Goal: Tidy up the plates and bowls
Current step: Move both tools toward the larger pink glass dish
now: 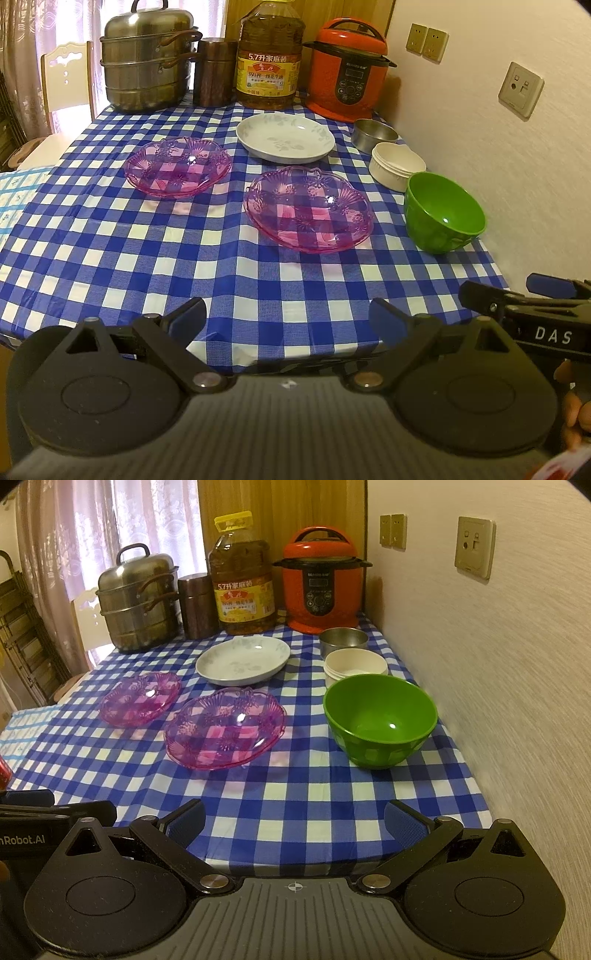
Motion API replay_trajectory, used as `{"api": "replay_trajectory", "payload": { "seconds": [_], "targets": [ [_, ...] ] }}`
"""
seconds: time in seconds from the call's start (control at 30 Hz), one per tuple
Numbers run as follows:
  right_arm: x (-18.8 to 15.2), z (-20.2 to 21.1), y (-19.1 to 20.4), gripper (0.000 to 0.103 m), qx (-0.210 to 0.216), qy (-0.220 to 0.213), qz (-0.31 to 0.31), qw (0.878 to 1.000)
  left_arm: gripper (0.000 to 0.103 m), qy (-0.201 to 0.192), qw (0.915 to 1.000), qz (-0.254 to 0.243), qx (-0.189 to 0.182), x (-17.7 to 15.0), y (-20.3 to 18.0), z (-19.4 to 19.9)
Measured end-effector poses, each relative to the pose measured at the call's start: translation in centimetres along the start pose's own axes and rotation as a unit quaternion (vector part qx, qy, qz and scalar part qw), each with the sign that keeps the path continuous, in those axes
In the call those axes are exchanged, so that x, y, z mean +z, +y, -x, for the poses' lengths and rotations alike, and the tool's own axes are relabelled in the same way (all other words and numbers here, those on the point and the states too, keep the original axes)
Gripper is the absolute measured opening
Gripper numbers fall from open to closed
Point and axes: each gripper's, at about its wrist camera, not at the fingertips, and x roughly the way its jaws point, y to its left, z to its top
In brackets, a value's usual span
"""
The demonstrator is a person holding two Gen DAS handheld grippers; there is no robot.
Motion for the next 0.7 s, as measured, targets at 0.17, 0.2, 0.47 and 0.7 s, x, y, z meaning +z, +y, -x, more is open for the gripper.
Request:
{"api": "replay_trajectory", "payload": {
  "seconds": [0.17,0.2,0.47,0.7],
  "targets": [
    [0.01,0.06,0.02,0.102,0.001,0.000,0.000,1.000,0.094,0.000,1.0000,0.000,0.000,-0.01,-0.03,0.01],
    [0.03,0.06,0.02,0.102,0.001,0.000,0.000,1.000,0.094,0.000,1.0000,-0.001,0.000,-0.04,0.00,-0.03],
    [-0.02,0.07,0.05,0.102,0.000,0.000,-0.001,1.000,0.094,0.003,1.0000,0.002,-0.005,0.12,-0.28,0.07],
    [0.03,0.05,0.04,0.102,0.001,0.000,-0.001,1.000,0.094,0.003,1.0000,0.002,-0.005,0.10,-0.35,0.05]
  ]
}}
